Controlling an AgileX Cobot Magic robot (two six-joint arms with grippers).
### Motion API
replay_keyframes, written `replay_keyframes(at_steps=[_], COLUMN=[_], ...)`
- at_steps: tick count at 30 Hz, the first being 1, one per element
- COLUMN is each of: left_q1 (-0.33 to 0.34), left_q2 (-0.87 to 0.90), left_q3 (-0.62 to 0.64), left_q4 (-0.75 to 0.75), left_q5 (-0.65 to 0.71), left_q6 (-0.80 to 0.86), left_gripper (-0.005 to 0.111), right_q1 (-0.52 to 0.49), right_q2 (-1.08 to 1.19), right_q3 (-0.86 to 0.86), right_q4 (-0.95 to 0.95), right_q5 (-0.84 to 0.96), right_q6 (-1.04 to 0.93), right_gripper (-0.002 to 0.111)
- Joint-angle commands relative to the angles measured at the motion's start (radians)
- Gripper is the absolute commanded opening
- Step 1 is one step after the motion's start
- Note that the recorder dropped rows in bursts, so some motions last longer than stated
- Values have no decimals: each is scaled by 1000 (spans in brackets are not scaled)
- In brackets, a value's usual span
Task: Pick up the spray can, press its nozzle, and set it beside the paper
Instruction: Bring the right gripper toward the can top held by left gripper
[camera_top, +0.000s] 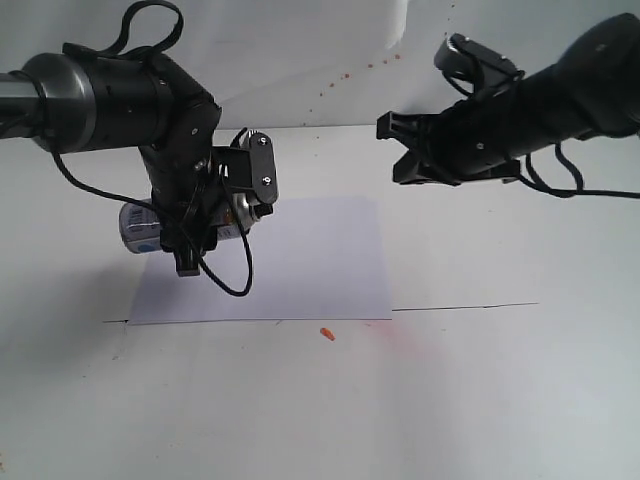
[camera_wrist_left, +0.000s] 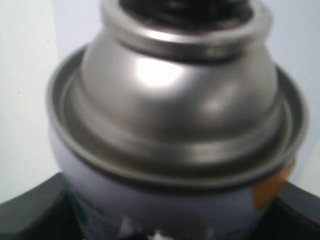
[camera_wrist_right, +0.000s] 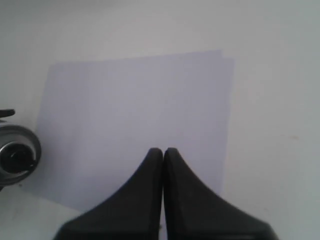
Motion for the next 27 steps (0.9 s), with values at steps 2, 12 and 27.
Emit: replay_keyframes(at_steps=[2, 12, 27], left_q1=[3, 3, 3], left_q2=[-15, -15, 30], left_q3=[-13, -13, -13], left_q4=[5, 5, 5], left_q5=[-3, -5, -27], left_q6=[-1, -1, -36], left_gripper=[0, 0, 0], right_q1=[-34, -46, -2], right_q2=[151, 322, 381], right_q3=[-213, -373, -373], right_q4=[48, 331, 406], right_q5=[254, 481, 535], right_q6=[-16, -130, -201], right_gripper=[0, 0, 0])
